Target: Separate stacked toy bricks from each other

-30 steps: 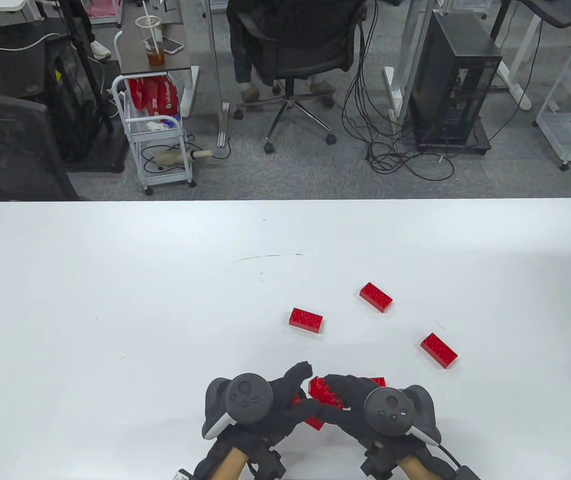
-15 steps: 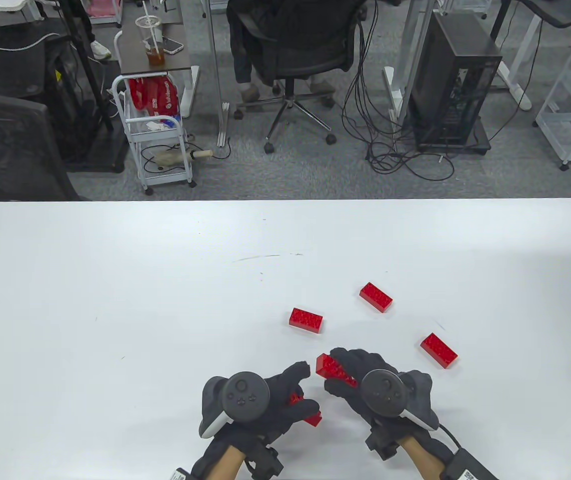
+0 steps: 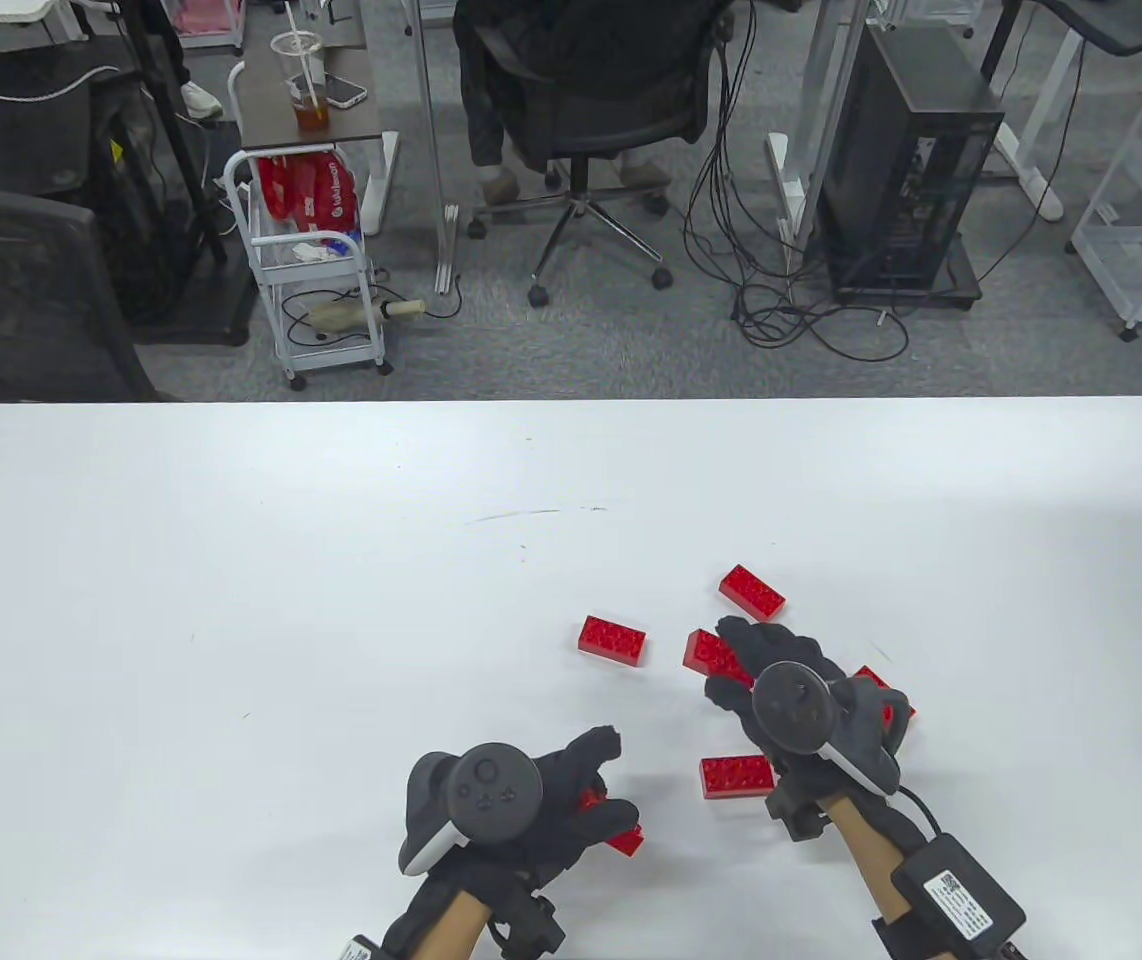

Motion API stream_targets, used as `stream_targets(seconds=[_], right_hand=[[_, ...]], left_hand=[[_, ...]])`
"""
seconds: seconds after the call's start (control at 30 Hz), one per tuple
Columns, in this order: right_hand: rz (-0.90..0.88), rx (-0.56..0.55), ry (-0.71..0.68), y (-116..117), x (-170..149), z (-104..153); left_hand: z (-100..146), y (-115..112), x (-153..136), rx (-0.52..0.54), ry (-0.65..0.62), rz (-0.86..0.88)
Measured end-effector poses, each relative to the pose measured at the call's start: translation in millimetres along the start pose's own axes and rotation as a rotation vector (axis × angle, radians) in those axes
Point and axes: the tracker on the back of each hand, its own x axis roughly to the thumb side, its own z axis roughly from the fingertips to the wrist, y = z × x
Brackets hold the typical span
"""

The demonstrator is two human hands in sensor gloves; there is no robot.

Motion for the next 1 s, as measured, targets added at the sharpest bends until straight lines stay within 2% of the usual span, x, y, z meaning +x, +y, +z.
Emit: stream_targets(seconds=[0.4, 0.83, 1.0], right_hand=[[0.184, -0.009, 0.130, -8.5, -30.7, -37.9], [0.320, 0.086, 0.309, -1.0, -76.6, -73.1], [0.312, 0.134, 0.380, 1.5, -92.2, -85.2]], left_hand=[[-1.0, -0.9, 1.0, -0.024, 0.001, -0.010], [-2.7, -1.6, 1.9, -0.050, 0.014, -0.024], [-4.0, -3.1, 0.9, -0.069, 0.026, -0.035]])
